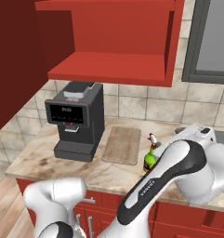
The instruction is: Grab the spray bottle from the cabinet, then place it next to the cutting board for sanitizing. Then grab the dish brush from the countertop next to the sink and place it next to the cutting board.
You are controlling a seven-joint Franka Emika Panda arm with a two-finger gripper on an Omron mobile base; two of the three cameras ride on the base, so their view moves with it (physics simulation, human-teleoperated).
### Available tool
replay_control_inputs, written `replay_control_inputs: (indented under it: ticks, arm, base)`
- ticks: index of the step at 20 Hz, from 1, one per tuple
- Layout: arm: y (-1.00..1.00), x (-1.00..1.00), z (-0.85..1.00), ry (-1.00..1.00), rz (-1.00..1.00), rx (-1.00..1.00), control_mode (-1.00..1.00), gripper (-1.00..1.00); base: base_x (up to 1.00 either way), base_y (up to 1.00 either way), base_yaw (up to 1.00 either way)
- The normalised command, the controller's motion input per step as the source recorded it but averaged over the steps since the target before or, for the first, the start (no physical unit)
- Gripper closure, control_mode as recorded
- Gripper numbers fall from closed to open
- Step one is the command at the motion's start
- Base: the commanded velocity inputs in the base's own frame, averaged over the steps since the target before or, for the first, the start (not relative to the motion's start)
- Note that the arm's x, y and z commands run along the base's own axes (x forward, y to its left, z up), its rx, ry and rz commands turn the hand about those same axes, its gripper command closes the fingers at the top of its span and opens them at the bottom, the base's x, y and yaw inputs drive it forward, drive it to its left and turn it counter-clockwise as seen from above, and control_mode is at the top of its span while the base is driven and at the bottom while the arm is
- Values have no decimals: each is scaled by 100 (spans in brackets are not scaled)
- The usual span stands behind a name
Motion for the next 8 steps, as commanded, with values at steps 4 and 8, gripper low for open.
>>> replay_control_inputs:
  ticks: [4, 8]
  arm:
    - [41, -51, 31, 39, -26, -36, -100, -100]
    - [23, -57, 37, 39, -24, -35, -100, -100]
  base:
    - [0, 0, 0]
    - [0, 0, 0]
